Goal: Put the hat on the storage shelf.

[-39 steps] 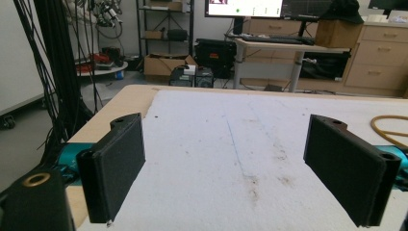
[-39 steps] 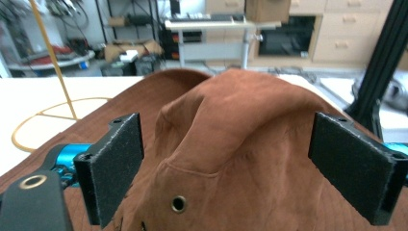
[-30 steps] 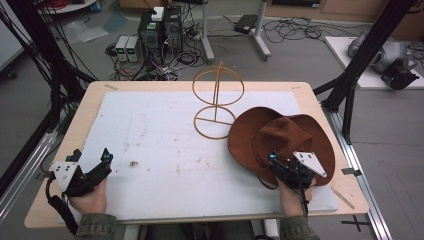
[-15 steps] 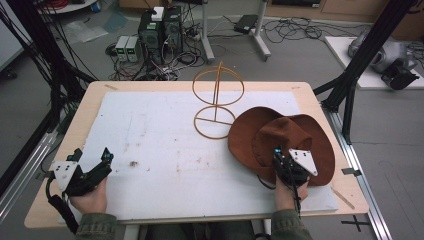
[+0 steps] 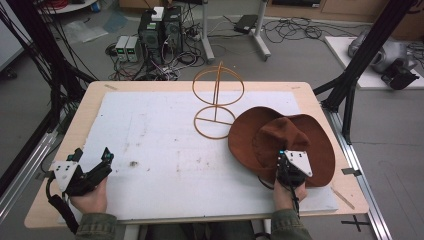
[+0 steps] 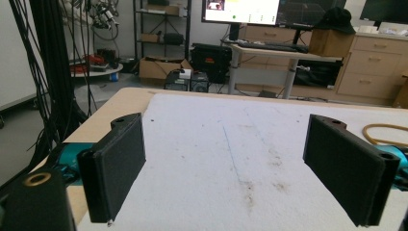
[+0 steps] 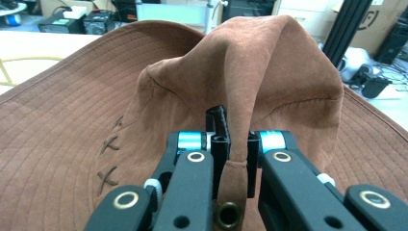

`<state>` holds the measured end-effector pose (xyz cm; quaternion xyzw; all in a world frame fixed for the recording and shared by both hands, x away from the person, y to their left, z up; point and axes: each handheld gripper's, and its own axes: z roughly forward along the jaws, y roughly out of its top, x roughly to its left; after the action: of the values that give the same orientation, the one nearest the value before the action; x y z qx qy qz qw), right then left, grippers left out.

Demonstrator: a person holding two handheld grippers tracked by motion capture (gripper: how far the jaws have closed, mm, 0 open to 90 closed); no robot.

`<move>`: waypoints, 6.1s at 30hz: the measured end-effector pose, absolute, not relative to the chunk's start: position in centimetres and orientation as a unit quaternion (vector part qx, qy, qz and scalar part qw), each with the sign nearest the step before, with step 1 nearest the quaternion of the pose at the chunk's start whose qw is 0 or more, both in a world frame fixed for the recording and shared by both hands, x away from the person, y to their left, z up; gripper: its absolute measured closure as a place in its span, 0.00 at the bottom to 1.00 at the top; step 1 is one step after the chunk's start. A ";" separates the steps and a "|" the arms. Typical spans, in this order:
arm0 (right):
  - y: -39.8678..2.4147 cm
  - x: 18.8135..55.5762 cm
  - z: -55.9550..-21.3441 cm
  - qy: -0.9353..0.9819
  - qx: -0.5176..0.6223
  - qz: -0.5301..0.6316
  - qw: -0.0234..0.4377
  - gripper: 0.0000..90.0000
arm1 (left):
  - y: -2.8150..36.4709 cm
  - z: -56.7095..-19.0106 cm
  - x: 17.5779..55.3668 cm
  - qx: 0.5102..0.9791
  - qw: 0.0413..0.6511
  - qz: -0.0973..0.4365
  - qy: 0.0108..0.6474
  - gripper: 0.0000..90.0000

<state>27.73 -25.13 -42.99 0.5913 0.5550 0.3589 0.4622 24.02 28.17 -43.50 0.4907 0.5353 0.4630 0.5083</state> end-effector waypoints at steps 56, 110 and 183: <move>-24.7 28.3 -30.6 0.446 0.453 0.512 0.578 0.98 | 27.9 -43.6 24.3 0.496 0.509 0.464 0.529 0.17; -11.5 37.5 -29.5 0.540 0.387 0.580 0.472 0.96 | 27.9 -43.6 24.5 0.500 0.511 0.462 0.525 0.17; -28.6 28.5 -39.1 0.521 0.519 0.481 0.477 0.13 | 27.6 -43.5 24.4 0.495 0.512 0.465 0.526 0.17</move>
<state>28.49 -28.59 -39.11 0.5189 0.5209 0.4811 0.4774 24.37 27.64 -43.52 0.4946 0.5262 0.4653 0.5119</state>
